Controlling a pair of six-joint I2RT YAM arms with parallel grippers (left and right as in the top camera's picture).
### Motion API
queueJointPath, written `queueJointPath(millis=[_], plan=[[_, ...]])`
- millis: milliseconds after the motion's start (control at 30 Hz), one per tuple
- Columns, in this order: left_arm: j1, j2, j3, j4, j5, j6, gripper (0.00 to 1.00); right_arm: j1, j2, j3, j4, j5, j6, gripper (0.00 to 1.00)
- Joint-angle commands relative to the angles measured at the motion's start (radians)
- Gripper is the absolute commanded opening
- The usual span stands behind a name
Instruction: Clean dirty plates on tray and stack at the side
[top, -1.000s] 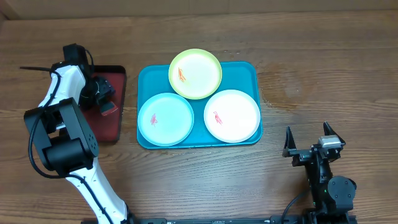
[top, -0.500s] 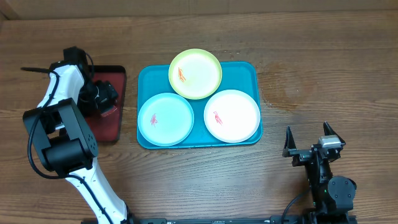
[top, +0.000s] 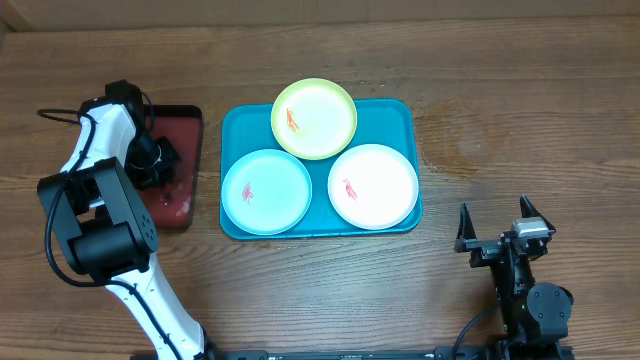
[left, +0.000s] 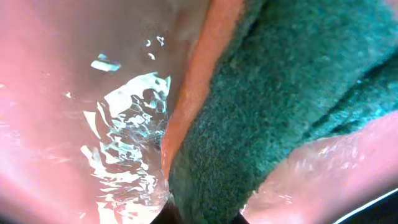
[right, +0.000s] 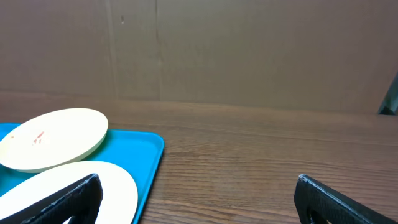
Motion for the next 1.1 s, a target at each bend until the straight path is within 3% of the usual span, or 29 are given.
queueJointPath(millis=[0,33,433,467,533,733,867,1067], plan=[[-0.002,0.016,0.003,0.034,-0.014,0.011,0.77,-0.003,-0.010,-0.010,0.006,0.002,0.000,1.00],[-0.002,0.016,0.003,0.051,-0.016,0.012,1.00,-0.003,-0.010,-0.010,0.006,0.002,0.000,1.00],[-0.002,0.016,0.003,0.236,-0.017,0.203,1.00,-0.003,-0.010,-0.010,0.006,0.002,0.000,1.00],[-0.002,0.016,0.003,0.236,-0.017,0.220,0.92,-0.003,-0.010,-0.010,0.006,0.002,0.000,1.00],[-0.002,0.016,0.003,0.229,-0.016,0.242,0.65,-0.003,-0.010,-0.010,0.006,0.002,0.000,1.00],[-0.002,0.016,0.004,0.206,-0.017,0.243,0.07,-0.003,-0.010,-0.010,0.006,0.002,0.000,1.00],[-0.002,-0.002,0.048,0.158,-0.016,0.226,0.04,-0.003,-0.010,-0.010,0.006,0.002,0.000,1.00],[-0.002,-0.057,0.288,-0.071,-0.011,0.144,0.04,-0.003,-0.010,-0.010,0.006,0.002,0.000,1.00]])
